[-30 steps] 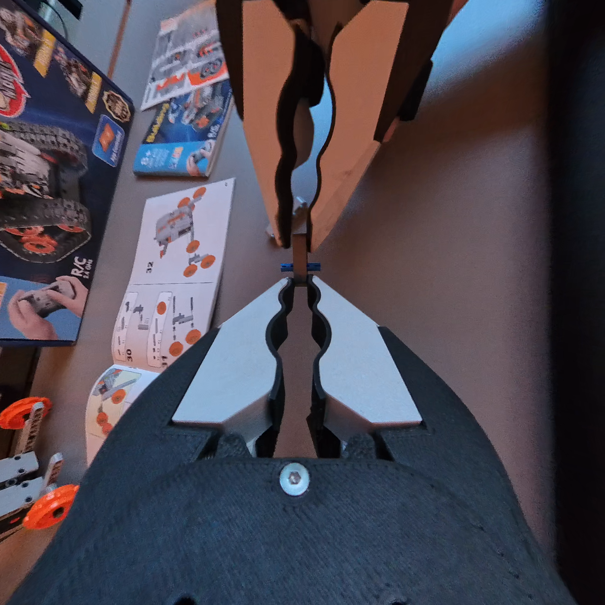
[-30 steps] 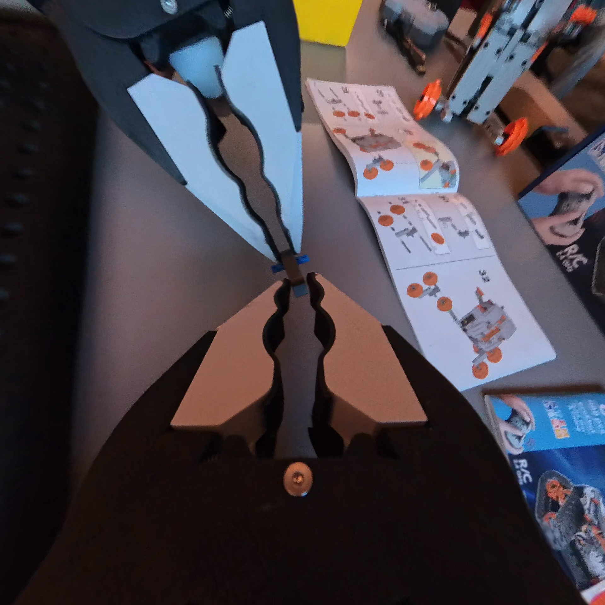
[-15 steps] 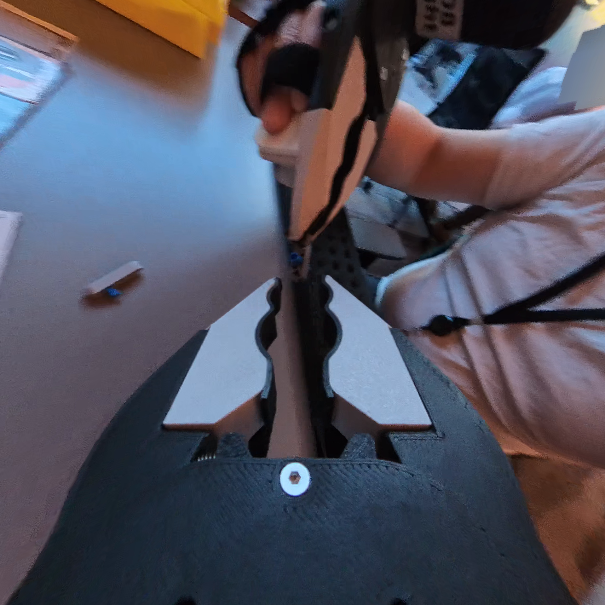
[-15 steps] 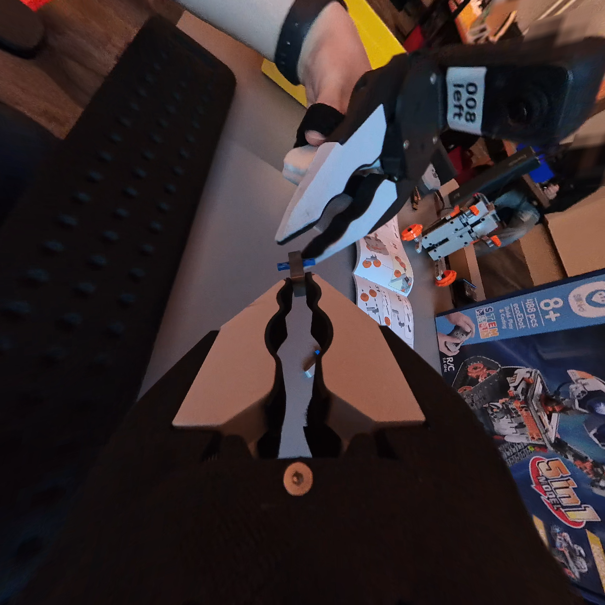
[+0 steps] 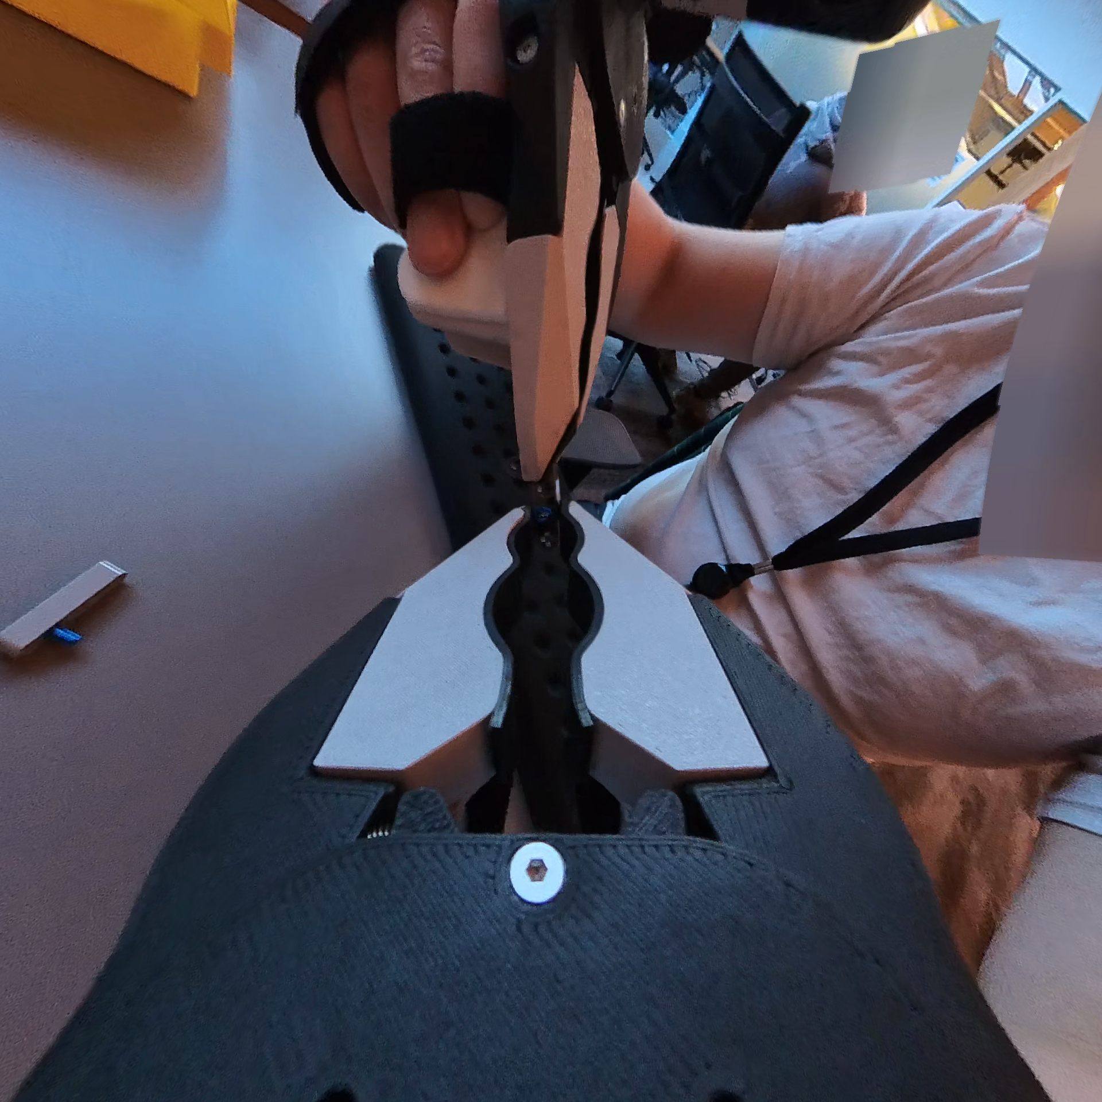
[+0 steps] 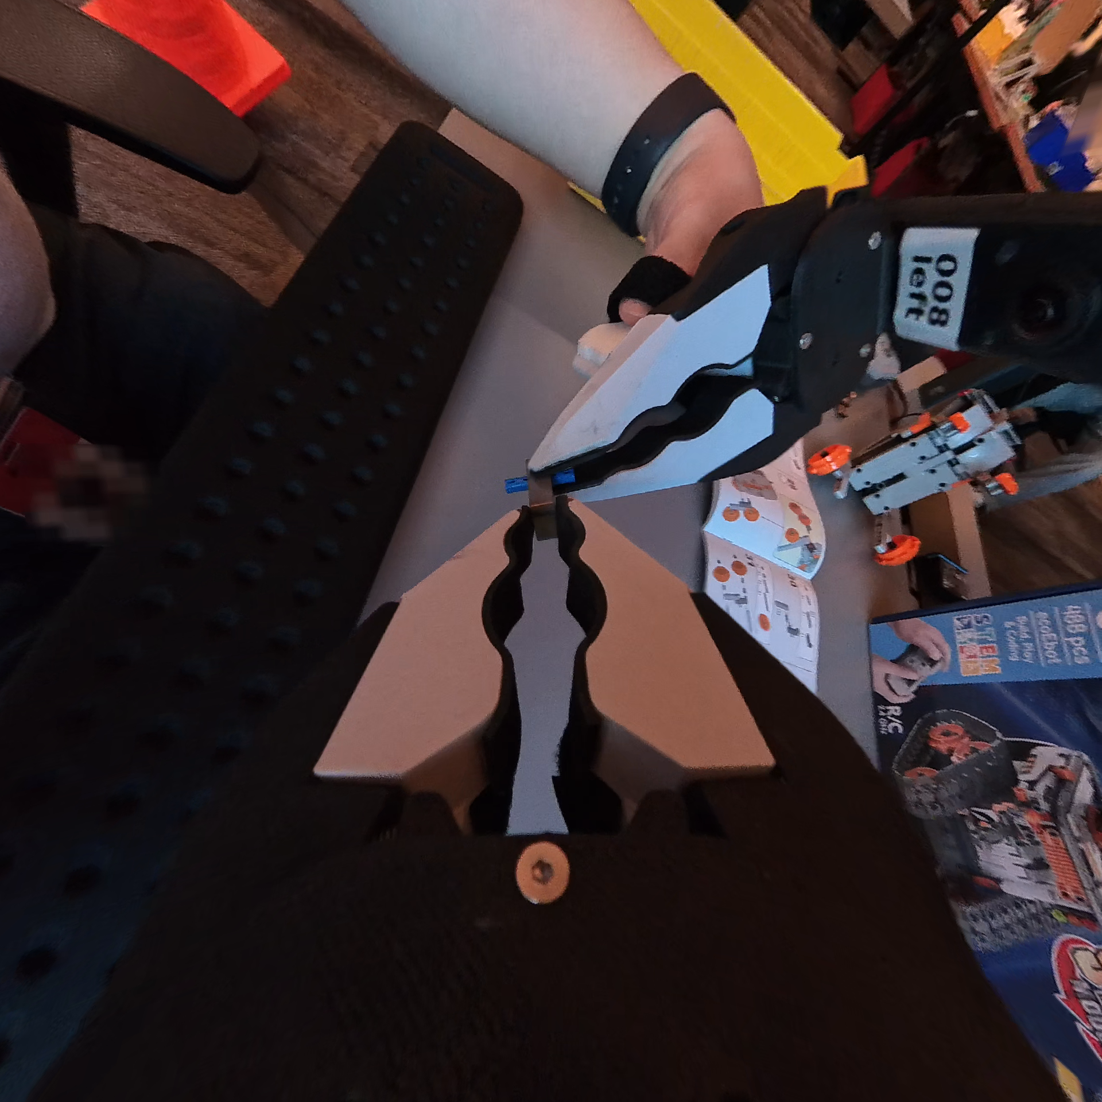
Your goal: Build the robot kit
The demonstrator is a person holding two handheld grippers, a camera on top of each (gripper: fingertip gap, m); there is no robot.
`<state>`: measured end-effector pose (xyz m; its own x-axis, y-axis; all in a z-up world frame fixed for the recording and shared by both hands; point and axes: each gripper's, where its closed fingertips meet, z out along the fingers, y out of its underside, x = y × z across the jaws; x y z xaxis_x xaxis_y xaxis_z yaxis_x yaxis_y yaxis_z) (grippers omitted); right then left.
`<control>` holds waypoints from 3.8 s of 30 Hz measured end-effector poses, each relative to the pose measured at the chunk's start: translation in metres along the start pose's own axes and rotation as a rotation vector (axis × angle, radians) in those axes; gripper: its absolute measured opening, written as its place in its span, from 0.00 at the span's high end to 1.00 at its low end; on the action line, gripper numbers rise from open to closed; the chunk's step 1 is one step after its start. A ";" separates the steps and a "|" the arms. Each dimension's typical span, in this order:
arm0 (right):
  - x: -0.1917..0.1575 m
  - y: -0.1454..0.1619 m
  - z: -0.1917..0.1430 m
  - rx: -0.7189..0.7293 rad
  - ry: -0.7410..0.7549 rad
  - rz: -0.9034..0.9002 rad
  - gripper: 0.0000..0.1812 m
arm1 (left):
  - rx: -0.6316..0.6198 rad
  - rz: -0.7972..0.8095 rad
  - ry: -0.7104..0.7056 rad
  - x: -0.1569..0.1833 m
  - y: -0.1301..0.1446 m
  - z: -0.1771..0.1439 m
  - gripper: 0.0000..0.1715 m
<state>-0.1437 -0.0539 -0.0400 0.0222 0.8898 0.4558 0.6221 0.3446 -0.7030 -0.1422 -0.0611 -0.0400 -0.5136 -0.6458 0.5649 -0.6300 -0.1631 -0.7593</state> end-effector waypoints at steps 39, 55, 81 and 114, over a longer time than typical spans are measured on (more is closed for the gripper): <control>0.050 0.153 0.060 -0.528 -0.240 1.199 0.94 | 0.710 -0.275 -0.698 -0.112 0.018 -0.121 0.98; 0.034 0.149 0.059 -0.583 -0.367 1.076 0.93 | 0.705 -0.234 -0.623 -0.100 0.015 -0.113 0.98; 0.008 0.134 0.041 -0.445 0.066 0.432 1.00 | 0.747 -0.284 -0.629 -0.105 0.019 -0.119 0.98; 0.003 0.124 0.038 -0.329 0.047 0.396 0.97 | 0.748 -0.296 -0.625 -0.107 0.021 -0.120 0.97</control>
<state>-0.0962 0.0032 -0.1466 0.3364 0.9160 0.2185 0.7719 -0.1353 -0.6212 -0.1702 0.0943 -0.0774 0.1349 -0.7428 0.6558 -0.0468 -0.6659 -0.7446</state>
